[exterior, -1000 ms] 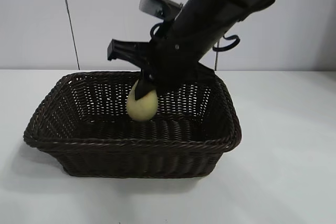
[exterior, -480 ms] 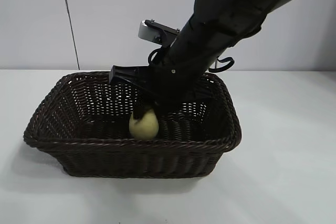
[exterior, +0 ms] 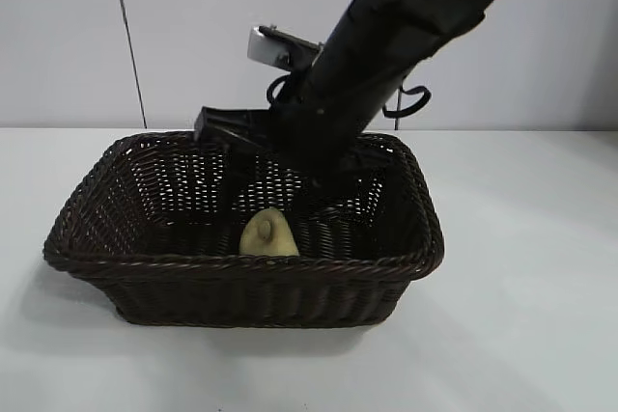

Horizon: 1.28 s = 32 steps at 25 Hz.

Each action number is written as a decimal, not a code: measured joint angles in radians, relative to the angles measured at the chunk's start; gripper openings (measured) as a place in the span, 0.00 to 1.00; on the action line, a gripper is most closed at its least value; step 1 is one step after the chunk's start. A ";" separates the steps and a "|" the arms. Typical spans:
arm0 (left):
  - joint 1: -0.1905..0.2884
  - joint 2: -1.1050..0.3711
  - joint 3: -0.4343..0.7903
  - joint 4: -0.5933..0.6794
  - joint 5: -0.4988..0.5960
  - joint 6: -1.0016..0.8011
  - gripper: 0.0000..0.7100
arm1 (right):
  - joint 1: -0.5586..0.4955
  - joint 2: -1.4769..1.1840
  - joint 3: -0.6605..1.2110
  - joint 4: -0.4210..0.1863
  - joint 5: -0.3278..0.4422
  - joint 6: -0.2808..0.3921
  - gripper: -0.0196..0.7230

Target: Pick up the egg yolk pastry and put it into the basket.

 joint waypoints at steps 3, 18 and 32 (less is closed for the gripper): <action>0.000 0.000 0.000 0.000 0.000 0.000 0.80 | 0.000 0.000 -0.077 -0.118 0.137 0.046 0.72; 0.000 0.000 0.000 0.000 0.000 0.000 0.80 | -0.051 0.000 -0.141 -0.232 0.419 0.095 0.72; 0.000 0.000 0.000 0.000 0.000 0.000 0.80 | -0.421 0.000 -0.141 -0.304 0.420 0.080 0.72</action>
